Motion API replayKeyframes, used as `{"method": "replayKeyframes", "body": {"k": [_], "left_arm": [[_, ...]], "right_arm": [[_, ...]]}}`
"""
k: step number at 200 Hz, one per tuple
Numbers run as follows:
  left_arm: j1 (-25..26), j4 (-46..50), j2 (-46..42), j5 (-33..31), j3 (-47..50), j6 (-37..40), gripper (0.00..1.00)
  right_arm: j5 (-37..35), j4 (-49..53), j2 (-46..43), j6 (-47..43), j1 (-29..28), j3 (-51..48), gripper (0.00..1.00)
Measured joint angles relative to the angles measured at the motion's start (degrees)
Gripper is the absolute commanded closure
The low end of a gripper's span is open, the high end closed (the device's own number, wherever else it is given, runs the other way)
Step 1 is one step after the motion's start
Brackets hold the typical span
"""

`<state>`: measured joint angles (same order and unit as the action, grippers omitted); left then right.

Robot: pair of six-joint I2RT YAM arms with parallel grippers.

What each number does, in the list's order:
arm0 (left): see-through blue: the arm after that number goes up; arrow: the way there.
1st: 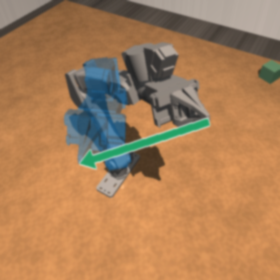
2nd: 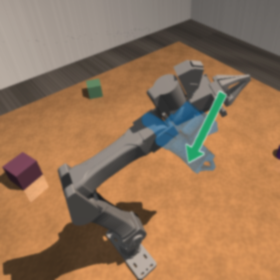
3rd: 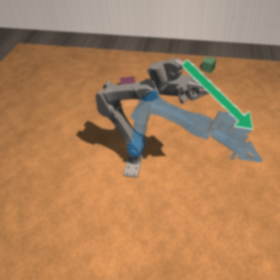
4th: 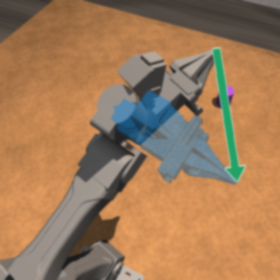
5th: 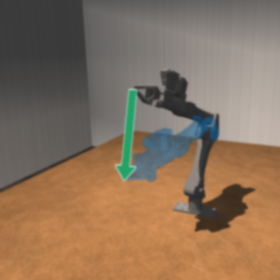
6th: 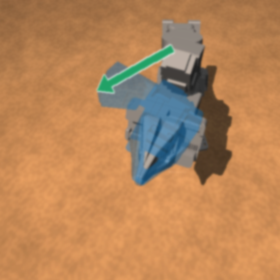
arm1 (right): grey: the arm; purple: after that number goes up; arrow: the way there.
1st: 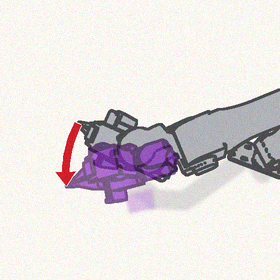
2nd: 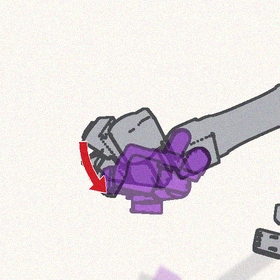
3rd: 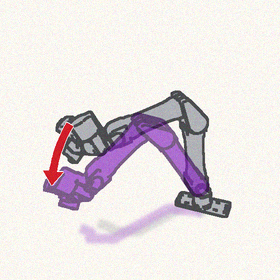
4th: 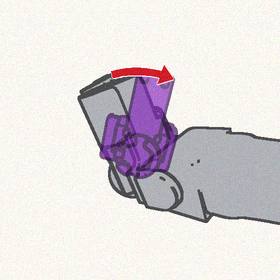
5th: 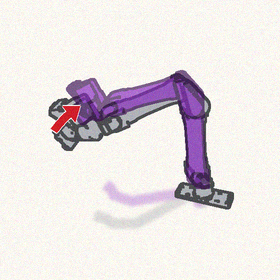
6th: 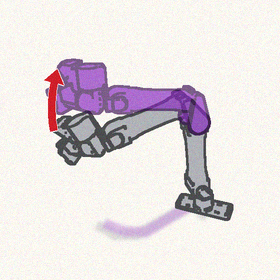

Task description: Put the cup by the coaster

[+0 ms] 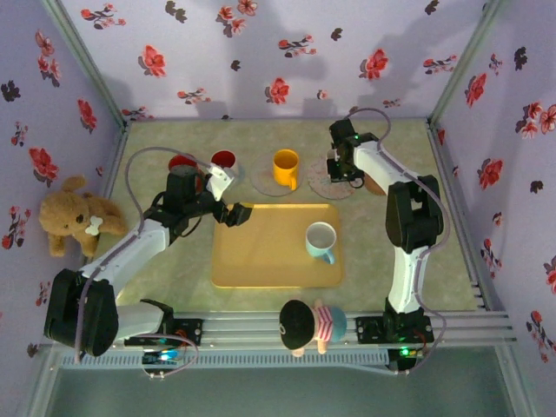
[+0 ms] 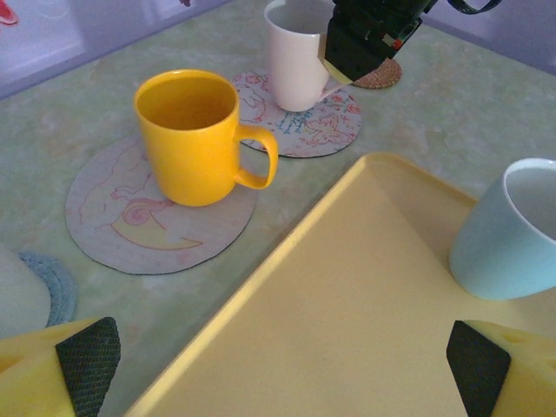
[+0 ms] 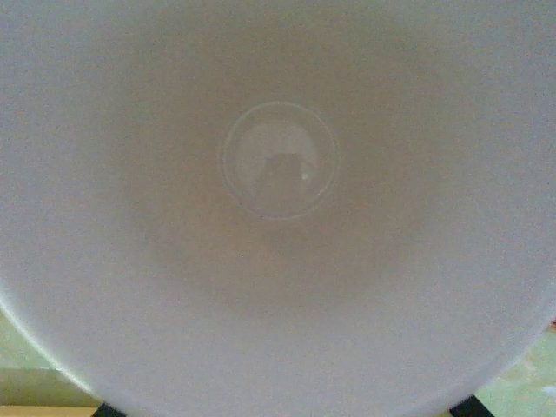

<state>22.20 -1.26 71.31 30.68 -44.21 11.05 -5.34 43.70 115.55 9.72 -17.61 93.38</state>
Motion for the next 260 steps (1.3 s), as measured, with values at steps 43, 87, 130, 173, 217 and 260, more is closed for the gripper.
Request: {"method": "replayKeyframes", "body": {"k": [43,87,130,173,217,260], "left_arm": [[0.00,0.87,0.00,-0.02,-0.90,0.04,0.00],[0.00,1.79,0.00,-0.02,-1.18,0.04,0.00],[0.00,3.37,0.00,-0.02,-2.03,0.31,0.00],[0.09,5.46,-0.96,-0.02,-4.96,1.77,0.00],[0.50,7.80,-3.98,0.00,-7.34,3.30,0.00],[1.66,10.62,-6.88,0.02,-7.93,4.28,0.00]], "right_arm": [[0.00,-2.34,-0.02,1.36,0.00,-1.38,0.68],[0.00,-2.91,-0.63,2.10,0.00,-2.47,0.53],[1.62,-2.95,-7.15,2.36,-0.02,-5.35,0.28],[3.10,-2.75,-16.74,2.38,-0.76,-6.95,0.00],[3.89,-1.01,-23.91,2.05,-2.84,-8.17,0.00],[4.02,1.09,-32.11,2.08,-6.43,-12.79,0.00]]}}
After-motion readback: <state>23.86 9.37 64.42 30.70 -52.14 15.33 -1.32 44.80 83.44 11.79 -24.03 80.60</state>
